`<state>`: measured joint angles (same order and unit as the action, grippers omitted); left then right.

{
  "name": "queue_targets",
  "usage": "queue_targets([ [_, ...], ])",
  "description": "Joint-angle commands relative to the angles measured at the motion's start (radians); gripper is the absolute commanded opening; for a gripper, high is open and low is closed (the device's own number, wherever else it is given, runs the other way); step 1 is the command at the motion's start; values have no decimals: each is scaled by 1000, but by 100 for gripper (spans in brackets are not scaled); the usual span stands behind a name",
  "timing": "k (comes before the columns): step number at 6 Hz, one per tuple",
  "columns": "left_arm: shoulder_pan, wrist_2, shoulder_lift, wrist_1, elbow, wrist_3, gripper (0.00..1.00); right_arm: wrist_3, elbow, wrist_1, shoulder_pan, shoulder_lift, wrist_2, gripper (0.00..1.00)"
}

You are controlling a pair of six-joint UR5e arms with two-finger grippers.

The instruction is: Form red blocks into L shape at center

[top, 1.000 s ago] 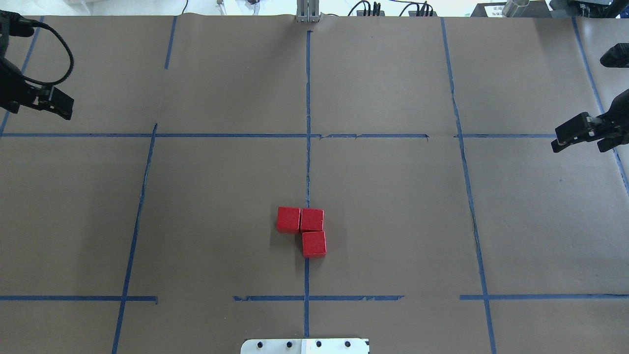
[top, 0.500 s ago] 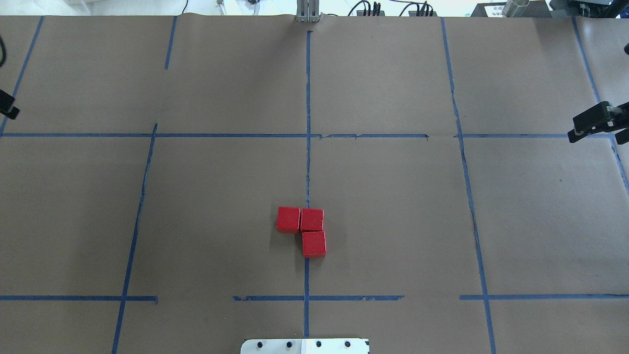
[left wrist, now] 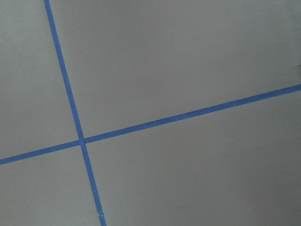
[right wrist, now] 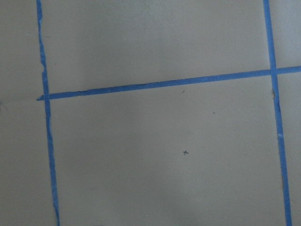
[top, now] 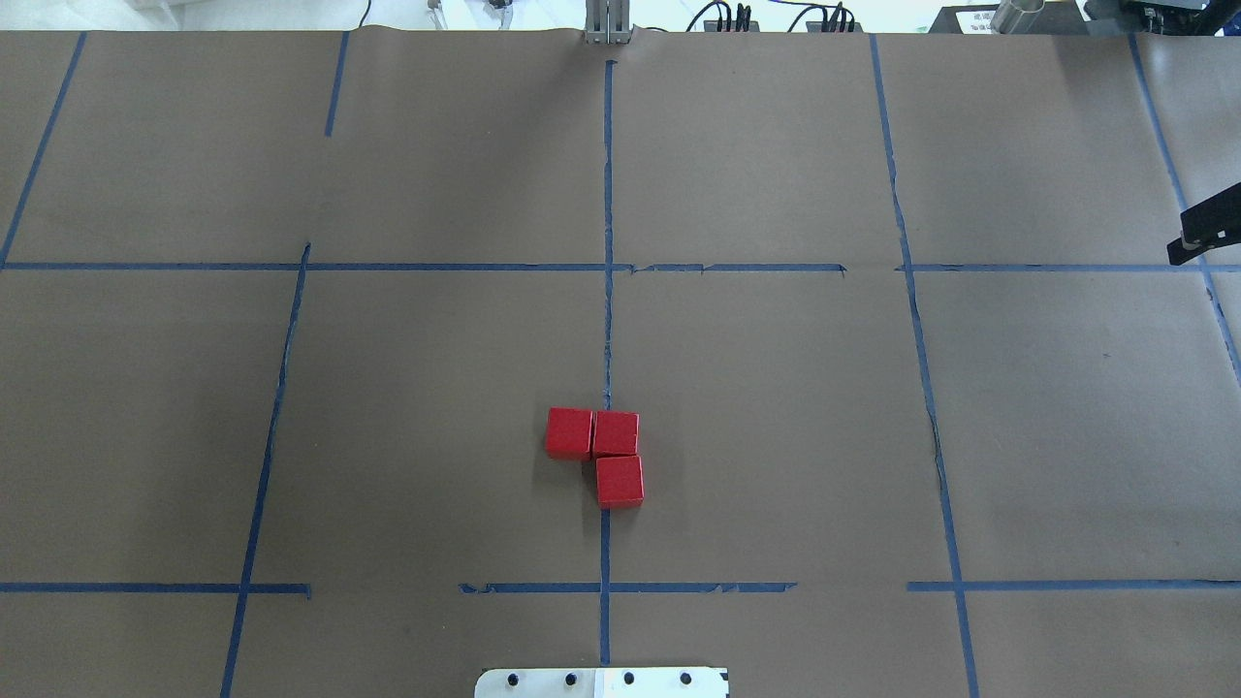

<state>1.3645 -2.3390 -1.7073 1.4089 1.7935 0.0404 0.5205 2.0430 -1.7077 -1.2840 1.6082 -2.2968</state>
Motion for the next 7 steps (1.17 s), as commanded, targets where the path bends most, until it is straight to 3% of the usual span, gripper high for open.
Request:
queue_targets([
  [1, 49, -49, -3, 13, -48, -55, 100, -212, -36, 3, -55, 82, -12, 100],
  [3, 73, -49, 46, 24, -37, -56, 100, -396, -64, 5, -136, 118, -58, 100],
  [7, 71, -40, 38, 42, -54, -56, 100, -402, -69, 5, -179, 134, -62, 100],
])
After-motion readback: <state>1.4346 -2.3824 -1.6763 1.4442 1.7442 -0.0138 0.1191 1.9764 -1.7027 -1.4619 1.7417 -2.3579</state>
